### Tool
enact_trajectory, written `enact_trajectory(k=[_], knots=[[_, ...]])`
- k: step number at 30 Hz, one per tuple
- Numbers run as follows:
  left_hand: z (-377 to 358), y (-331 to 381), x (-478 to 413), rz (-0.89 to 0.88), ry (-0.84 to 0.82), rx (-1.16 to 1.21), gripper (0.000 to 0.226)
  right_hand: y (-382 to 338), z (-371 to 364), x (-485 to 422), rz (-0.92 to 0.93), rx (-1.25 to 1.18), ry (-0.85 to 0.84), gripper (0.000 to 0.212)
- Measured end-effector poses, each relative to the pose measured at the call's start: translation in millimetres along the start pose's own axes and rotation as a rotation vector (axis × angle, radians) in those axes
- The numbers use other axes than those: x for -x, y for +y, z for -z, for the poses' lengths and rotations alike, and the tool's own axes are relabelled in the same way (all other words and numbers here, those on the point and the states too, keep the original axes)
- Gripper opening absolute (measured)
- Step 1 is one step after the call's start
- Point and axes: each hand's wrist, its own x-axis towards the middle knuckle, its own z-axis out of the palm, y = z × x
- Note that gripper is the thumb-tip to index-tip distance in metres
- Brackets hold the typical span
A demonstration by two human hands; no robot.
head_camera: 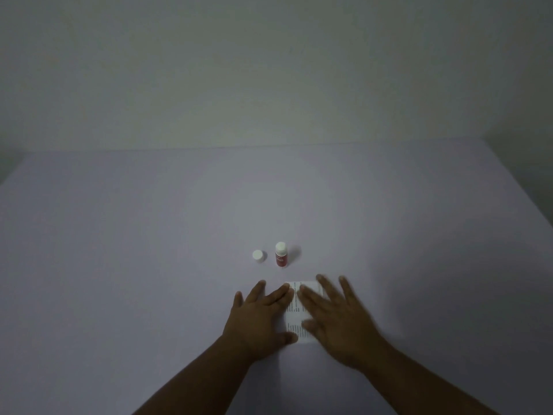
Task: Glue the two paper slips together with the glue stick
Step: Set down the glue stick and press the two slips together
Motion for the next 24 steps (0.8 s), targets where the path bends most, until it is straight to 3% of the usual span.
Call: enact_trajectory(k=[4, 10, 17, 24], knots=[[-0.2, 0.7, -0.6, 0.004, 0.001, -0.007, 0.086, 9.2, 4.7, -10.9, -0.068, -0.060, -0.012, 0.063], [-1.0, -0.5, 0.2, 0.001, 0.023, 0.006, 0.086, -23.5, -10.3, 33.4, 0.099, -0.117, -0.012, 0.051], [-4.2, -1.8, -2.0, 0.003, 0.009, -0.001, 0.088, 15.1, -4.3, -15.3, -0.156, -0.015, -0.007, 0.061], [-5.8, -3.3, -3.2, -0.003, 0.019, -0.002, 0.088, -25.0, -13.8, 45.1, 0.107, -0.109, -0.025, 0.054]])
